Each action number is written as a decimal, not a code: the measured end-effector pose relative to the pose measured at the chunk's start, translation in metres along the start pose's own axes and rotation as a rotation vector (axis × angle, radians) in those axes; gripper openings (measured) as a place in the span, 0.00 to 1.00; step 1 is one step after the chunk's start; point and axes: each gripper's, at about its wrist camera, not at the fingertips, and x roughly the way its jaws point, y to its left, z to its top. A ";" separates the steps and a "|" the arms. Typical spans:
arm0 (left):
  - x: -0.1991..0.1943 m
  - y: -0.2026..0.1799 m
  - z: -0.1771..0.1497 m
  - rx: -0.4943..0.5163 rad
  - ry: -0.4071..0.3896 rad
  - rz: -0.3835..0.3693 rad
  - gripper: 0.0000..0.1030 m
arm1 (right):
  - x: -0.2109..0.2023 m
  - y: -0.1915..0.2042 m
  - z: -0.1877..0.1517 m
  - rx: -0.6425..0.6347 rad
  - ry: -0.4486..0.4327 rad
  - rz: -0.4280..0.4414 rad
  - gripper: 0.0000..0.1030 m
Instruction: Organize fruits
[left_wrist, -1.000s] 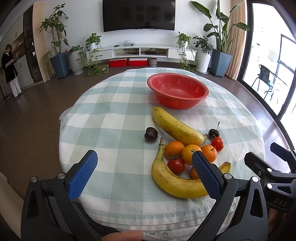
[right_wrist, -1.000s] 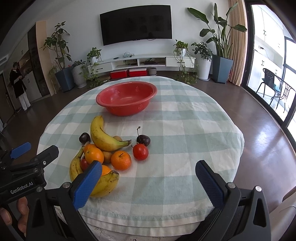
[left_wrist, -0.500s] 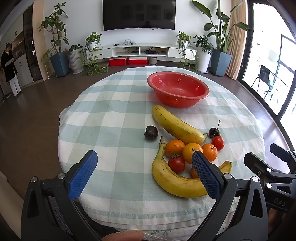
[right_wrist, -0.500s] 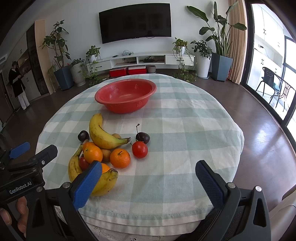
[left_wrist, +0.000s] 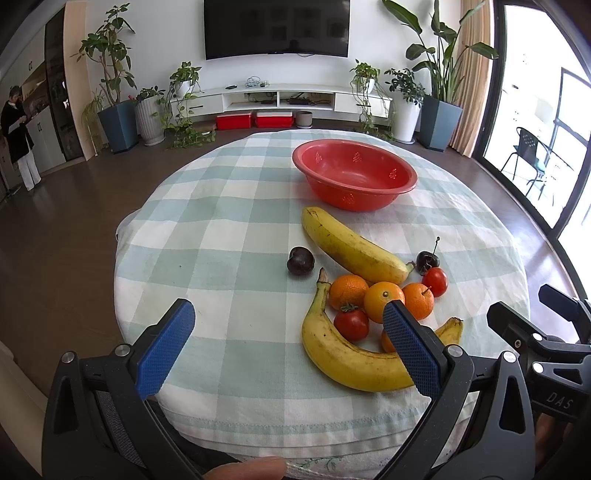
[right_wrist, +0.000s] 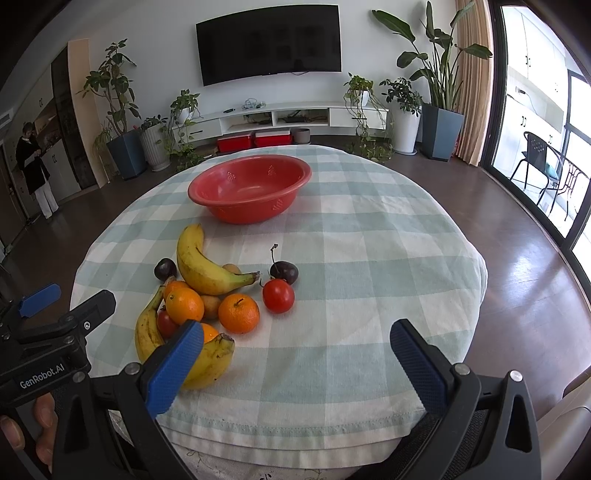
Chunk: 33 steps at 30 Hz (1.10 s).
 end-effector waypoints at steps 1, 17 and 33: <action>0.001 -0.001 -0.001 0.000 0.001 0.000 1.00 | 0.000 0.000 0.000 0.000 0.000 0.000 1.00; 0.004 -0.002 -0.002 -0.001 0.003 0.000 1.00 | 0.000 0.000 0.001 0.001 0.001 0.001 1.00; 0.004 -0.002 -0.002 -0.001 0.006 -0.001 1.00 | -0.001 -0.001 0.001 0.001 0.002 0.003 1.00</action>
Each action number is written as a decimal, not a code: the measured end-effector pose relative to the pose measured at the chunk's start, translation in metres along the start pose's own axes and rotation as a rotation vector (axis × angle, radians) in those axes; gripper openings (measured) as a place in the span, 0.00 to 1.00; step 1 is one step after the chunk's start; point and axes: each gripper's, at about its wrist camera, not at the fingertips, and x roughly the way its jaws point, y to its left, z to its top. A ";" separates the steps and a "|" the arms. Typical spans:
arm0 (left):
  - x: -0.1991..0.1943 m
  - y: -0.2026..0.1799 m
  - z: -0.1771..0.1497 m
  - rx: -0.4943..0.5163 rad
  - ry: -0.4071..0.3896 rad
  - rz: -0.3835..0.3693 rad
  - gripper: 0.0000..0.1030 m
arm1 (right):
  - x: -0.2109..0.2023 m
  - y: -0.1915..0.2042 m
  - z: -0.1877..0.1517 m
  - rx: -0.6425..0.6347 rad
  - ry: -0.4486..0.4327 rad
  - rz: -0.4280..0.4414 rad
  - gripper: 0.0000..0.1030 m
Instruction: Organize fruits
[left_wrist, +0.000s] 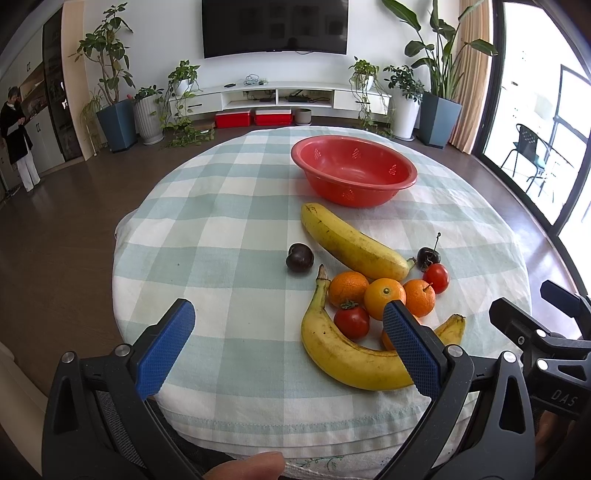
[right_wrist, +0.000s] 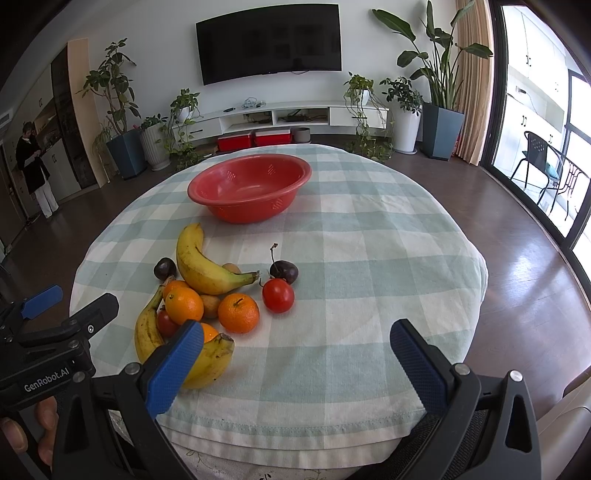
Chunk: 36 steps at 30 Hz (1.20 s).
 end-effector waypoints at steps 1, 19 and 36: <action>0.000 0.000 0.000 -0.001 0.000 -0.001 1.00 | 0.000 0.000 0.000 0.000 0.000 0.000 1.00; -0.001 0.001 -0.026 0.110 0.026 -0.173 1.00 | -0.008 -0.026 -0.007 0.176 -0.066 0.124 1.00; 0.023 0.020 -0.008 0.106 0.139 -0.236 0.96 | 0.008 -0.026 -0.013 0.115 0.019 0.217 0.97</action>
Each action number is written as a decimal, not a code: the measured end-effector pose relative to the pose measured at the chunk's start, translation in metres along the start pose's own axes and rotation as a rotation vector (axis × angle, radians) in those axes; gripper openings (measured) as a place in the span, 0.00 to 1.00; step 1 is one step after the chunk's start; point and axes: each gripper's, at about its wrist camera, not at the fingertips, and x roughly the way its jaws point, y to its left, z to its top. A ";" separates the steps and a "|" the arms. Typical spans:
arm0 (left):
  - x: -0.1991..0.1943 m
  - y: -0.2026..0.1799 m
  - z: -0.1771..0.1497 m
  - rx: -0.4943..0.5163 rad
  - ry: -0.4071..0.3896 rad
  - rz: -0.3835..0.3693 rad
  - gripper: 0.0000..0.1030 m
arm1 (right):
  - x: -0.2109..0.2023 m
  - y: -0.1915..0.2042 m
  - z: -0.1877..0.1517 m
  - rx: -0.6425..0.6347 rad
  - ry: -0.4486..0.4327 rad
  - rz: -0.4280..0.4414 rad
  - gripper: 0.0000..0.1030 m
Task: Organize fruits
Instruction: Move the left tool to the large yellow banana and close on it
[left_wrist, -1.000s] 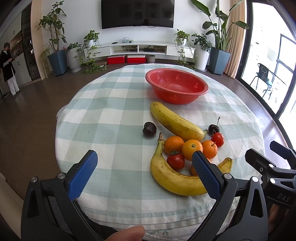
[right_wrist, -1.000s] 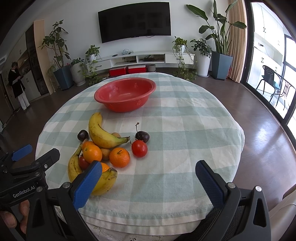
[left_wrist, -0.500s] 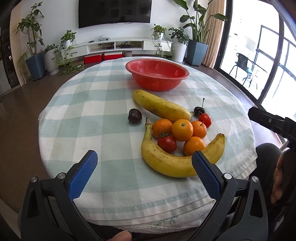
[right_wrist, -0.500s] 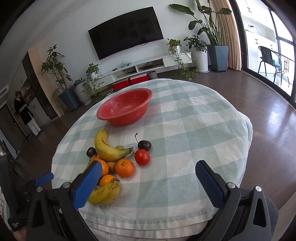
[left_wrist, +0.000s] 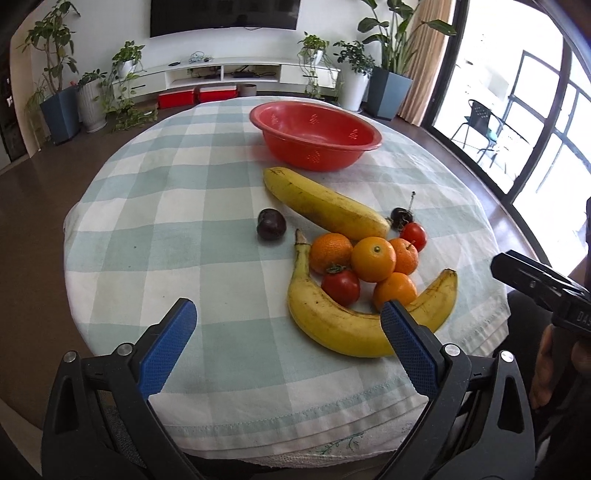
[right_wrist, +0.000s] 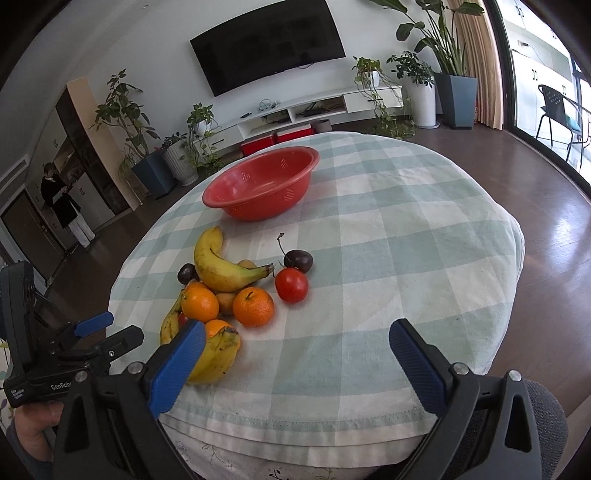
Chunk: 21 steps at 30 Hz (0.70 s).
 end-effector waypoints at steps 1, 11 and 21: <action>0.001 -0.005 -0.001 0.023 0.008 -0.027 0.94 | 0.001 0.002 -0.001 -0.010 0.004 0.007 0.96; 0.007 -0.035 -0.006 0.176 0.009 -0.123 0.75 | 0.010 0.000 -0.002 -0.023 0.057 0.028 0.88; 0.008 -0.086 -0.028 1.000 0.005 -0.115 0.66 | 0.015 -0.013 -0.001 0.034 0.083 0.053 0.88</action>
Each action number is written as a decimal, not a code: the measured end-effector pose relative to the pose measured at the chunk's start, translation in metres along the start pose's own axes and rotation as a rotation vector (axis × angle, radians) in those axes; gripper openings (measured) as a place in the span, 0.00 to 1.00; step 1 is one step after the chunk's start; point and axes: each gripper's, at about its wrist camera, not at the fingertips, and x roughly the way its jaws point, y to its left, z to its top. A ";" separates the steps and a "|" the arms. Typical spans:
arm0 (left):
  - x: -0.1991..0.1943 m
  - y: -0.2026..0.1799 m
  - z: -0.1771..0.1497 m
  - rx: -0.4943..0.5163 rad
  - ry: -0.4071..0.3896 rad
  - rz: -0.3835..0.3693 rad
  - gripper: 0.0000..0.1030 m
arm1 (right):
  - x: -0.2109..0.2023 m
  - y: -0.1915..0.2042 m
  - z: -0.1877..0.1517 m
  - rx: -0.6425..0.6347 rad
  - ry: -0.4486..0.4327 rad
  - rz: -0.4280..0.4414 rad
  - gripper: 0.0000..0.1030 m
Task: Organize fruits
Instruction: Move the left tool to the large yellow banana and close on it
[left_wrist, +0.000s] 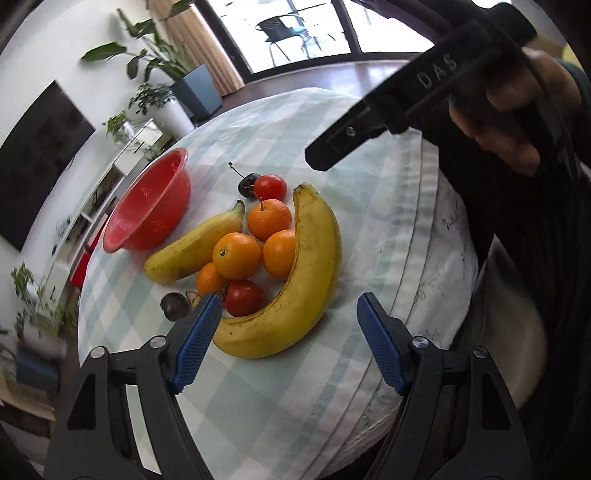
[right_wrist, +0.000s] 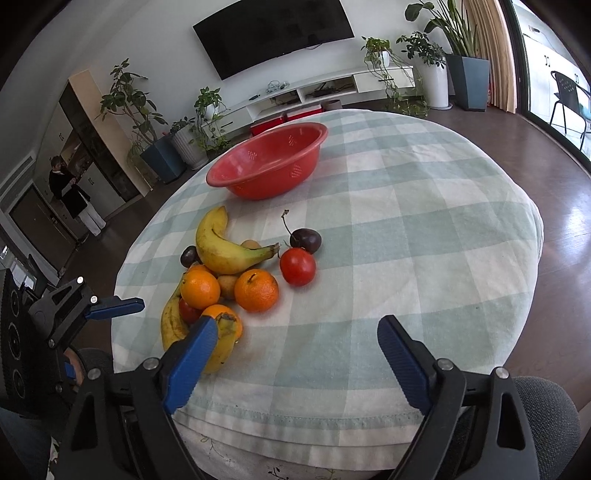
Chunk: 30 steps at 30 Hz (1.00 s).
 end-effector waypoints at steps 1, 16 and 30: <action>0.002 0.002 0.002 0.022 0.013 -0.025 0.58 | 0.000 0.000 0.000 -0.001 0.000 0.003 0.88; 0.036 0.026 0.026 0.184 0.159 -0.303 0.42 | 0.006 -0.012 0.004 0.038 0.012 0.041 0.88; 0.087 0.027 0.055 0.335 0.337 -0.419 0.42 | 0.012 -0.014 0.004 0.042 0.022 0.047 0.88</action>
